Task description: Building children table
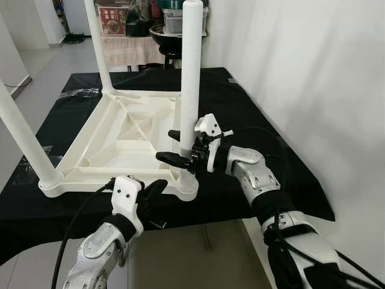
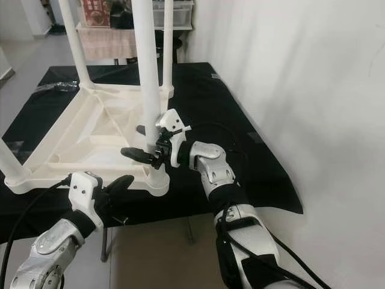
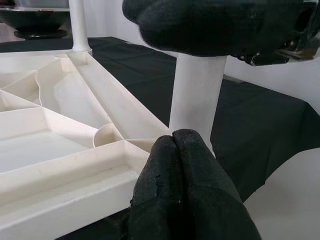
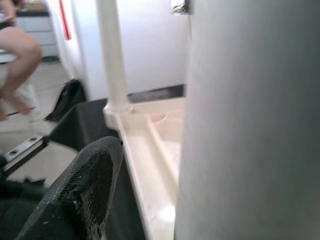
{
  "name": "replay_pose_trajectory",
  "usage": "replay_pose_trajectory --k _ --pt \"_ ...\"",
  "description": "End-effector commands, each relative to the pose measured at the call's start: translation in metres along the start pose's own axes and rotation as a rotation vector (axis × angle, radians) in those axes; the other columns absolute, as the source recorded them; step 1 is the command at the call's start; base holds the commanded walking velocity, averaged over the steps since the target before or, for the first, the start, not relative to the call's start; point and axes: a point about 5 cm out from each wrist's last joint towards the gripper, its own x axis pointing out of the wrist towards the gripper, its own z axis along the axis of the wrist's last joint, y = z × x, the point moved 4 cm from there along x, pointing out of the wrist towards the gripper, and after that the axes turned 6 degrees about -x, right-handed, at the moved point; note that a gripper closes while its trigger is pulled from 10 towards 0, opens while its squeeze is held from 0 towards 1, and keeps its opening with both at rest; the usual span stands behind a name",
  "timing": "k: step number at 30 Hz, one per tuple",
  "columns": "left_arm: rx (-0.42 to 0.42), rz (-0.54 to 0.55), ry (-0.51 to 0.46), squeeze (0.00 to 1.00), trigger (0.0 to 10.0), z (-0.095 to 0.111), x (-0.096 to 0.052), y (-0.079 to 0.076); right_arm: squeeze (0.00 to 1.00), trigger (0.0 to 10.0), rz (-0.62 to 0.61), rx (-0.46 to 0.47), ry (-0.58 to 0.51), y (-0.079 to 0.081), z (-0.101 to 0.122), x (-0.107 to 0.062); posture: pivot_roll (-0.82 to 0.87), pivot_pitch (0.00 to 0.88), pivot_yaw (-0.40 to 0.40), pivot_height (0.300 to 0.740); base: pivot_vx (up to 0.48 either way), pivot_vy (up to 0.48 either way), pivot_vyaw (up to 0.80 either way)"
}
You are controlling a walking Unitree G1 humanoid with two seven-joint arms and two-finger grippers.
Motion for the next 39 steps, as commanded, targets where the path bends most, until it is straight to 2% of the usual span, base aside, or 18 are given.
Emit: replay_pose_trajectory --k 1,7,8,9,16,23,24,25,26,27,29,30,31,32,33,37,38,39 --pt "0.001 -0.005 0.020 0.00 10.0 -0.005 -0.001 -0.002 0.00 10.0 0.023 0.016 -0.016 -0.002 0.006 0.000 0.07 0.000 -0.052 0.740 0.000 0.000 0.00" --pt "0.001 -0.005 0.023 0.00 10.0 -0.005 -0.002 -0.003 0.00 10.0 0.079 0.074 0.003 -0.004 0.003 -0.006 0.08 0.000 -0.055 0.740 0.000 0.000 0.00" --pt "0.000 -0.006 0.024 0.00 10.0 -0.005 -0.003 -0.003 0.00 6.7 0.102 0.089 0.023 -0.004 -0.001 -0.009 0.08 0.000 -0.056 0.740 0.000 0.000 0.00" --pt "0.000 -0.006 0.024 0.00 10.0 -0.005 -0.003 -0.004 0.00 0.0 0.099 0.099 0.018 -0.005 0.000 -0.009 0.09 0.000 -0.059 0.740 0.000 0.000 0.00" --pt "-0.004 -0.005 0.023 0.00 10.0 -0.005 -0.004 -0.005 0.00 0.0 0.058 0.099 0.005 -0.009 0.000 -0.009 0.09 0.000 -0.061 0.740 0.000 0.000 0.00" --pt "-0.009 -0.003 0.017 0.00 10.0 -0.004 -0.003 -0.006 0.00 0.0 -0.083 0.049 0.001 -0.021 -0.002 -0.015 0.07 0.000 -0.068 0.740 0.000 0.000 0.00" --pt "-0.009 -0.003 0.015 0.00 10.0 -0.004 -0.003 -0.006 0.00 0.0 -0.174 0.050 0.051 -0.026 -0.012 -0.016 0.06 0.000 -0.070 0.740 0.000 0.000 0.00" --pt "-0.009 -0.003 0.015 0.00 10.0 -0.004 -0.003 -0.006 0.00 0.0 -0.174 0.050 0.051 -0.026 -0.012 -0.016 0.06 0.000 -0.070 0.740 0.000 0.000 0.00" --pt "-0.010 -0.002 0.013 0.00 10.0 -0.003 -0.004 -0.005 0.00 0.0 -0.400 0.099 0.121 -0.035 -0.030 -0.020 0.05 0.000 -0.073 0.740 0.000 0.000 0.00" --pt "-0.011 -0.001 0.012 0.00 10.0 -0.003 -0.004 -0.003 0.00 0.0 -0.562 0.130 0.179 -0.040 -0.044 -0.025 0.04 0.000 -0.074 0.740 0.000 0.000 0.00" --pt "-0.011 -0.001 0.012 0.00 10.0 -0.003 -0.004 -0.003 0.00 0.0 -0.562 0.130 0.179 -0.040 -0.044 -0.025 0.04 0.000 -0.074 0.740 0.000 0.000 0.00" --pt "-0.011 -0.002 0.010 0.00 10.0 -0.002 -0.003 -0.002 0.00 0.0 -0.653 0.202 0.186 -0.015 -0.061 -0.019 0.04 0.000 -0.064 0.740 0.000 0.000 0.00" --pt "-0.010 -0.002 0.010 0.00 10.0 -0.002 -0.002 -0.001 0.00 0.0 -0.725 0.248 0.169 0.004 -0.066 -0.017 0.03 0.000 -0.049 0.740 0.000 0.000 0.00" --pt "-0.010 -0.002 0.010 0.00 10.0 -0.002 -0.002 -0.001 0.00 0.0 -0.725 0.248 0.169 0.004 -0.066 -0.017 0.03 0.000 -0.049 0.740 0.000 0.000 0.00" --pt "-0.007 -0.002 0.011 0.00 10.0 -0.002 -0.001 0.001 0.00 0.0 -0.734 0.236 0.140 0.015 -0.062 -0.011 0.02 0.000 -0.042 0.740 0.000 0.000 0.00" --pt "-0.005 -0.002 0.012 0.00 10.0 -0.002 0.000 0.002 0.00 0.0 -0.741 0.225 0.123 0.017 -0.059 -0.008 0.02 0.000 -0.045 0.740 0.000 0.000 0.00" --pt "-0.003 -0.007 0.015 0.00 10.0 -0.003 0.002 0.002 0.00 0.0 -0.741 0.201 0.129 0.011 -0.058 -0.002 0.03 0.000 -0.057 0.740 0.000 0.000 0.00" --pt "-0.002 -0.009 0.015 0.00 10.0 -0.003 0.003 0.002 0.00 0.9 -0.736 0.187 0.143 0.006 -0.058 0.002 0.04 0.000 -0.060 0.740 0.000 0.000 0.00"
